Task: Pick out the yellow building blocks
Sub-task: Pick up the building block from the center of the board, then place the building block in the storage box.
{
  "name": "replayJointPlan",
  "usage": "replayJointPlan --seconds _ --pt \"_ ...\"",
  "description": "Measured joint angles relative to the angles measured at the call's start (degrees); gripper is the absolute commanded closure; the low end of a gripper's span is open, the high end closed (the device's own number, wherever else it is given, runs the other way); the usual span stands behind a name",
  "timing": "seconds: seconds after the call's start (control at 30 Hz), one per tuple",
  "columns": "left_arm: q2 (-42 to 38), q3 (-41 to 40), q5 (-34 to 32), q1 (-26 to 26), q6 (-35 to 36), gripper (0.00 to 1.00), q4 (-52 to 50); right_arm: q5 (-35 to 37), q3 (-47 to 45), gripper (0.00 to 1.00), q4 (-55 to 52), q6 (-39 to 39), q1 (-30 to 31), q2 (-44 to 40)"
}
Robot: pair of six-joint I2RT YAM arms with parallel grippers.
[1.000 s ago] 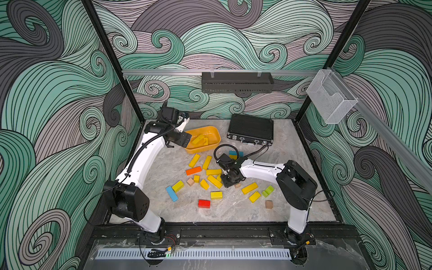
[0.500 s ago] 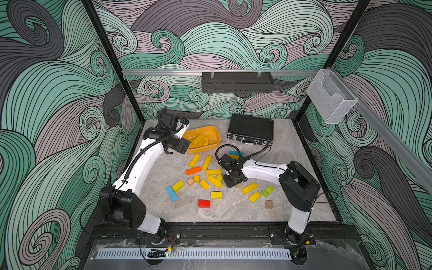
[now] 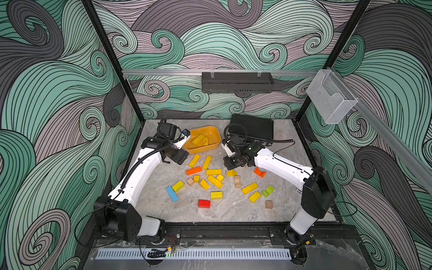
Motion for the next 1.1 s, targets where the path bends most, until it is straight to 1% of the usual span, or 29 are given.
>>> replayJointPlan --seconds 0.13,0.43,0.57,0.67,0.77,0.9,0.93,1.1 --pt "-1.3 -2.7 1.7 0.0 2.1 0.14 -1.3 -2.6 9.7 0.77 0.1 -1.7 -2.5 5.8" --pt "-5.1 -6.6 6.2 -0.3 5.7 0.13 -4.5 -8.4 33.2 0.76 0.0 -4.7 -7.1 24.3" --pt "-6.0 -7.7 6.7 -0.8 5.8 0.13 -4.6 -11.8 44.0 0.76 0.0 -5.1 -9.0 32.9" --pt "-6.1 -8.7 6.2 -0.9 5.9 0.09 -4.2 -13.8 50.3 0.75 0.1 -5.1 -9.9 38.4" --pt "-6.6 -10.1 6.3 -1.2 6.9 0.07 -3.5 -14.8 53.9 0.75 0.0 -5.0 -10.5 42.5" --pt "-9.7 -13.5 7.5 -1.4 8.9 0.04 -1.8 -15.6 55.6 0.73 -0.3 -5.0 -10.7 45.5" --pt "-10.3 -13.9 7.8 -1.6 9.2 0.02 -1.7 -15.7 55.7 0.72 -0.7 -5.0 -10.7 46.0" --pt "-10.2 -13.7 9.4 -2.1 9.1 0.02 -0.7 -15.6 55.7 0.64 -1.7 -5.6 -10.2 47.3"
